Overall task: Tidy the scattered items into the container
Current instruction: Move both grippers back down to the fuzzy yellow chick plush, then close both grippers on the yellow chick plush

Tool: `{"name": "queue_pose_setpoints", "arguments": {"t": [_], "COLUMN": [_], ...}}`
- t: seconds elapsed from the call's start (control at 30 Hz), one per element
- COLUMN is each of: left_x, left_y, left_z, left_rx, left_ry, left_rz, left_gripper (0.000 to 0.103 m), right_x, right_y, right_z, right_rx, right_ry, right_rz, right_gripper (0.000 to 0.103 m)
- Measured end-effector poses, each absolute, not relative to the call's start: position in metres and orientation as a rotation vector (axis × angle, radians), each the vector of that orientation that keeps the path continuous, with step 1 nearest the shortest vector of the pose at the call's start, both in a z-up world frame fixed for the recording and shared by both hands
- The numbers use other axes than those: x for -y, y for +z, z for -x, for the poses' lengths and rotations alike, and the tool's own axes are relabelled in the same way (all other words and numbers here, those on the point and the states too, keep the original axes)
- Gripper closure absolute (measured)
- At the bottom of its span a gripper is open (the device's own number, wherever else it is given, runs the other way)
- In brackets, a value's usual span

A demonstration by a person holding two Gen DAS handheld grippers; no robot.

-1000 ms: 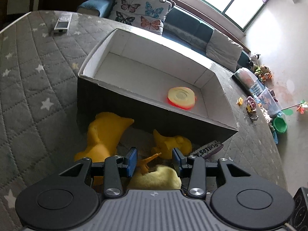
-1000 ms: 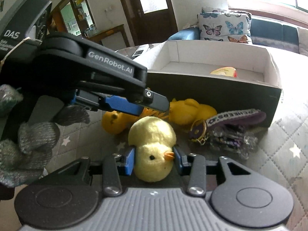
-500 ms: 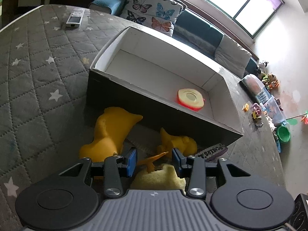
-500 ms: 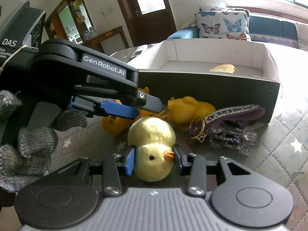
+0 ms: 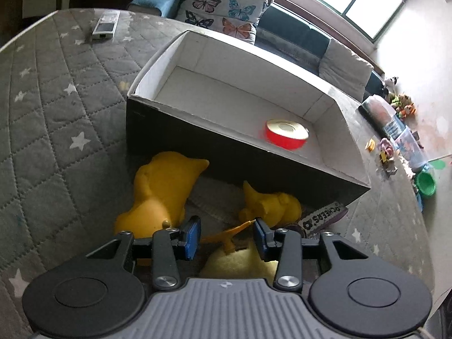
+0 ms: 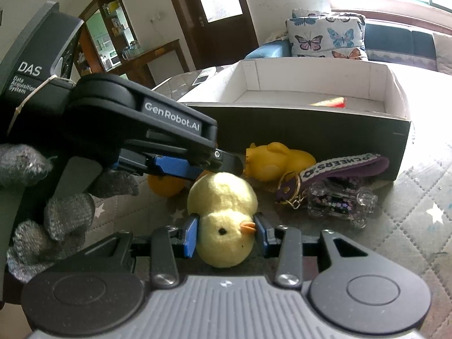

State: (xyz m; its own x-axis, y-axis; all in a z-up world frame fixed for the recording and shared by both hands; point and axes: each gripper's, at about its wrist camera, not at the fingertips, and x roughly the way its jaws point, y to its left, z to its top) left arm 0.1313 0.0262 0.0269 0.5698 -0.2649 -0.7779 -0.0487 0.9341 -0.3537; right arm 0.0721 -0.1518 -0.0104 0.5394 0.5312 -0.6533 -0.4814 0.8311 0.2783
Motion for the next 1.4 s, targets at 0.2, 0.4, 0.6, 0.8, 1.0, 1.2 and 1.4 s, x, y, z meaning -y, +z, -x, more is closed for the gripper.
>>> {"name": "queue_pose_setpoints", "arguments": {"t": [0.2,0.4,0.6,0.8,1.0,1.2,1.4], "left_x": [-0.026,-0.026,-0.025,-0.024,-0.027,-0.024,-0.025], "left_y": [0.029,0.032,0.034,0.031,0.023,0.022,0.029], "left_z": [-0.131,-0.13,-0.129,-0.129,-0.127,-0.13,-0.128], "left_rx": [-0.959,-0.956,-0.955,-0.968,-0.981,-0.977,-0.955], "left_ry": [-0.149,-0.168,-0.182,-0.162,-0.143,-0.144,-0.153], "left_rz": [0.375,0.392,0.39,0.363,0.364,0.357,0.363], "left_gripper": [0.072,0.08,0.078,0.068,0.065,0.068,0.081], "right_x": [0.153,0.153,0.153,0.153,0.155,0.154,0.152], "right_y": [-0.008,-0.007,-0.008,-0.01,-0.011,-0.012,-0.008], "right_z": [-0.07,-0.069,-0.069,-0.069,-0.071,-0.071,-0.068], "right_rx": [-0.792,-0.791,-0.791,-0.795,-0.801,-0.795,-0.782], "right_ry": [0.603,0.604,0.605,0.603,0.608,0.606,0.605], "right_rz": [-0.064,-0.066,-0.069,-0.072,-0.075,-0.069,-0.047], "right_gripper": [0.063,0.063,0.063,0.063,0.062,0.062,0.062]}}
